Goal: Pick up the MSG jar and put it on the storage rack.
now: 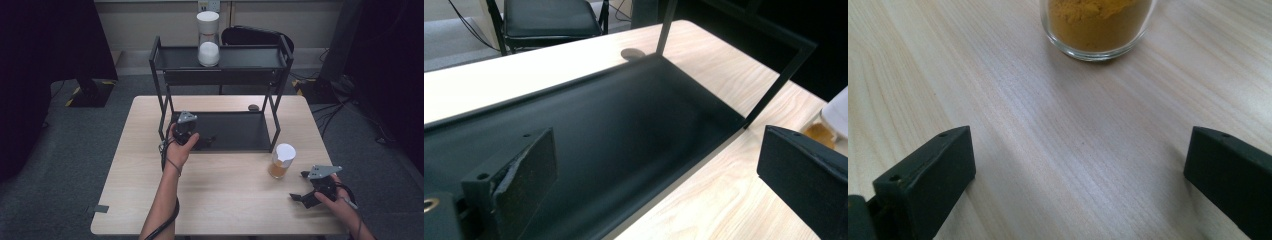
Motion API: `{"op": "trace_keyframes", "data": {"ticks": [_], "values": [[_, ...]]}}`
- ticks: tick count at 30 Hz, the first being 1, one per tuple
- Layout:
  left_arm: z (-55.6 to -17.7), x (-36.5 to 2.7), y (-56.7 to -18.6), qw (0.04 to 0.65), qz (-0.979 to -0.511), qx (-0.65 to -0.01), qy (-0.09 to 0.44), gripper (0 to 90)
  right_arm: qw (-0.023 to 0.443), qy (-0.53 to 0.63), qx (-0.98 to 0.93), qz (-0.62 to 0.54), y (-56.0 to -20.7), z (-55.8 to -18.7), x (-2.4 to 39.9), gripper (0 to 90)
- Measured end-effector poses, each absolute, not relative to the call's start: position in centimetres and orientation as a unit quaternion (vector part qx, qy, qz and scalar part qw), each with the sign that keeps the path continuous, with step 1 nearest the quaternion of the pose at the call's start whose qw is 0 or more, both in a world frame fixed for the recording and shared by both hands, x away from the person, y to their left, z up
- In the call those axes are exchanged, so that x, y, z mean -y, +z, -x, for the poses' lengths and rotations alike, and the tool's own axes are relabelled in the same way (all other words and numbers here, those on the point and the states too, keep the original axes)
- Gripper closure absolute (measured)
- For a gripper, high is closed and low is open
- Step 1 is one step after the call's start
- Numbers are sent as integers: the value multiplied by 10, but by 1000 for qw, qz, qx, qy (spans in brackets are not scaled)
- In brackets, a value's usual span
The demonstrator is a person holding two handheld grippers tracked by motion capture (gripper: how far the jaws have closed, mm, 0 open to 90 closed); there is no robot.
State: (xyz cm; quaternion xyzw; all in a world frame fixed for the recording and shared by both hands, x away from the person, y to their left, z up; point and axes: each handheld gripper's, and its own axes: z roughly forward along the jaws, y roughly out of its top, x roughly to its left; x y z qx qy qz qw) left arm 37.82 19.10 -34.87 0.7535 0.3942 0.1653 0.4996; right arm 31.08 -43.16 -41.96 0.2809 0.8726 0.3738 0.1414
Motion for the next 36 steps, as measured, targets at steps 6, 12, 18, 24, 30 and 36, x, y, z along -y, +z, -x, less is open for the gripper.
{"op": "trace_keyframes", "data": {"ticks": [6, 12, 18, 24, 30, 36], "values": [[-374, -192, -362, 496, -754, -398, 166, 25, 141, 374, -873, -281, -420, -311, 432, 0], [-369, -193, -377, 492, -754, -404, 162, 26, 141, 374, -873, -281, -420, -311, 432, 0], [-364, -194, -392, 497, -748, -413, 152, 26, 141, 374, -873, -281, -420, -311, 432, 0], [-360, -194, -403, 492, -750, -416, 148, 25, 141, 374, -873, -281, -420, -311, 432, 0], [-355, -189, -412, 480, -758, -415, 150, 25, 141, 374, -873, -281, -420, -311, 432, 0], [-345, -182, -418, 470, -762, -414, 163, 25, 141, 374, -873, -281, -420, -311, 432, 0]]}}
